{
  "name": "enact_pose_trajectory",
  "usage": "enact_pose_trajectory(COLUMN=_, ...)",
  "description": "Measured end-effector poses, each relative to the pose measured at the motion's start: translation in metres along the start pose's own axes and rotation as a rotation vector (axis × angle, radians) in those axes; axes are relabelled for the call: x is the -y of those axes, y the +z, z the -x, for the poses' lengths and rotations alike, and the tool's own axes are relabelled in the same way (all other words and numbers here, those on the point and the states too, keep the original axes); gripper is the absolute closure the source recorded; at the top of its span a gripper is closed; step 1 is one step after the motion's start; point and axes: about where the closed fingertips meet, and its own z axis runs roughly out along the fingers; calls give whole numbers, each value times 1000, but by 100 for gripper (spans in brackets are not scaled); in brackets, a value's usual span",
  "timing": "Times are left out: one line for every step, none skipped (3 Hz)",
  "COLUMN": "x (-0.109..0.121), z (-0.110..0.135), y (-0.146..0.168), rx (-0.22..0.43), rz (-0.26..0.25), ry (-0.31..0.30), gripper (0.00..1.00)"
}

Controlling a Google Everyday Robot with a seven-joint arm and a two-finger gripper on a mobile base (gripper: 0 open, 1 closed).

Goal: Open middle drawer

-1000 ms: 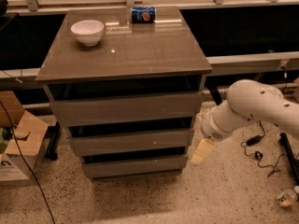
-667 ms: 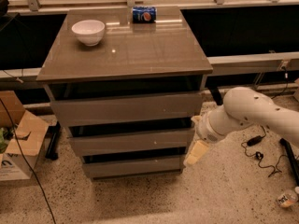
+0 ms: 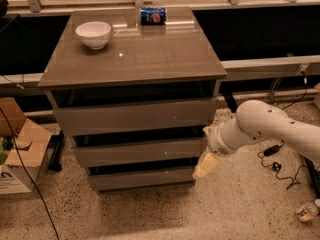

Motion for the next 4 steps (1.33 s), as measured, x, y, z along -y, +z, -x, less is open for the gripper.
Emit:
enact_pose_trajectory(x=7, z=4, y=27, rx=47, rz=-33, ry=19, gripper=0)
enact_pose_trajectory(x=19, z=4, y=52, rx=45, rz=-72, ry=24, gripper=0)
enact_pose_trajectory(x=42, z=3, y=75, rx=23, rz=-104, ry=12, gripper=0)
enact_pose_trajectory(x=59, z=2, y=90, rx=15, rz=-112, ry=3, gripper=0)
